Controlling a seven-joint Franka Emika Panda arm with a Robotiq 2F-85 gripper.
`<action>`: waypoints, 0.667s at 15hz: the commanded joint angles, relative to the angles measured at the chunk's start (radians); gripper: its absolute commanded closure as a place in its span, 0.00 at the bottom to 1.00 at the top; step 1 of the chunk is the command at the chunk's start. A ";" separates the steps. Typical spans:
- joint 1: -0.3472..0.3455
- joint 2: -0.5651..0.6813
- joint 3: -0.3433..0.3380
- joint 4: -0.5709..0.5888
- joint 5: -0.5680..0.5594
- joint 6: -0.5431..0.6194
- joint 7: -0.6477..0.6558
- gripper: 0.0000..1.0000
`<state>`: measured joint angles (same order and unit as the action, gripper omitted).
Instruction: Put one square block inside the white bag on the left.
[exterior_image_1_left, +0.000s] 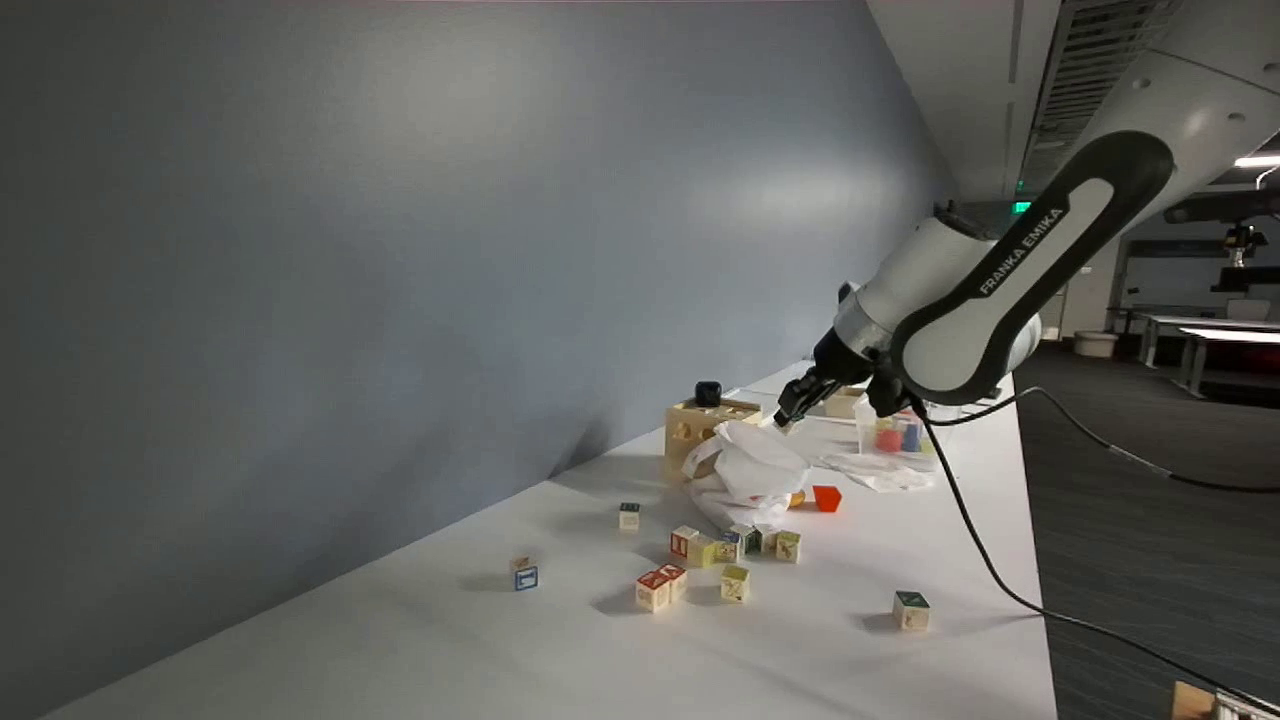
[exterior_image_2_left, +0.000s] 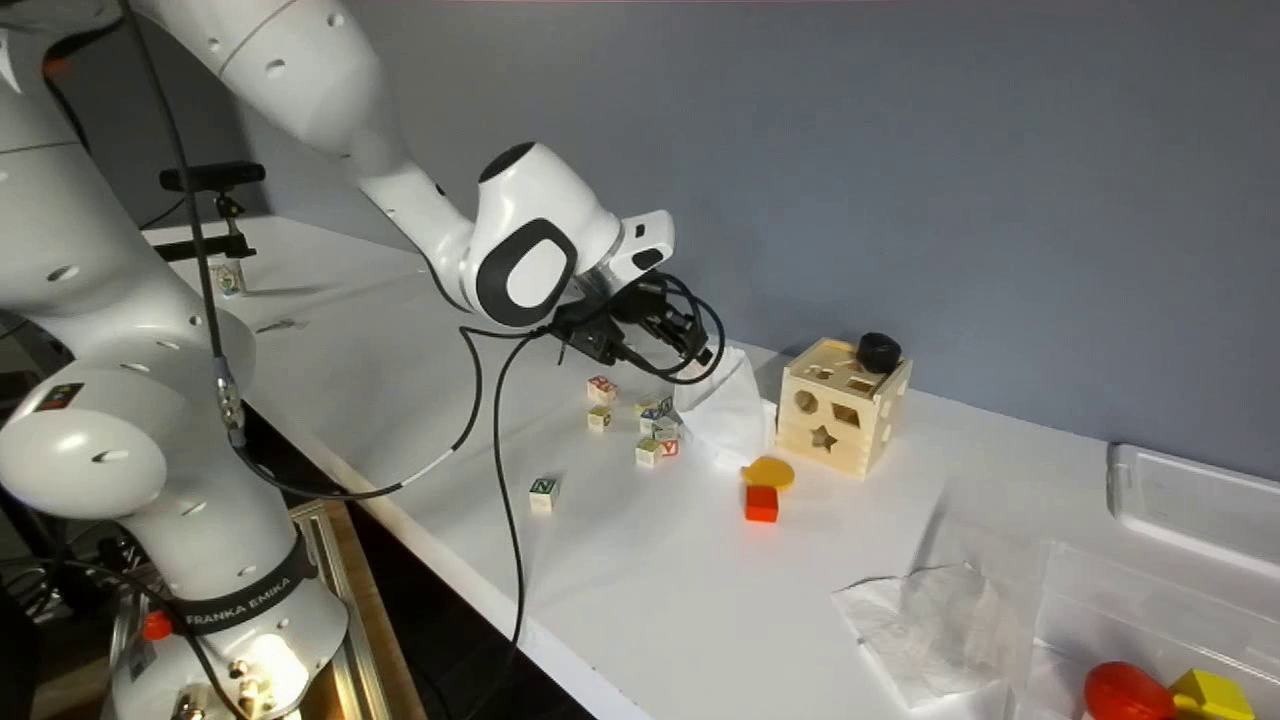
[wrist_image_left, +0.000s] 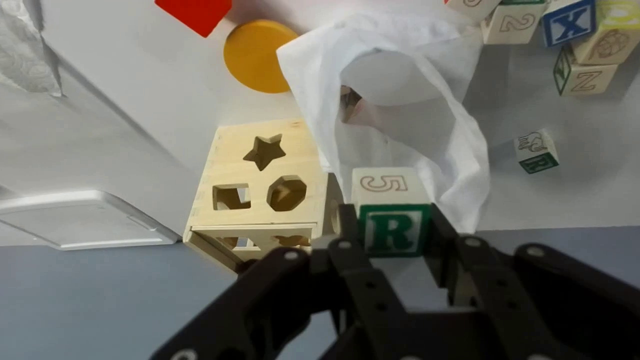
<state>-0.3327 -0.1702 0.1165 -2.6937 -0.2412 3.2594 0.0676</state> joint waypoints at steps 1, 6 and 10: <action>-0.020 0.078 0.005 0.019 -0.008 0.079 -0.013 0.91; 0.077 0.159 -0.087 0.048 0.050 0.140 -0.072 0.91; 0.069 0.219 -0.082 0.082 0.003 0.188 -0.043 0.91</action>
<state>-0.2651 -0.0072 0.0349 -2.6489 -0.2192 3.3996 0.0222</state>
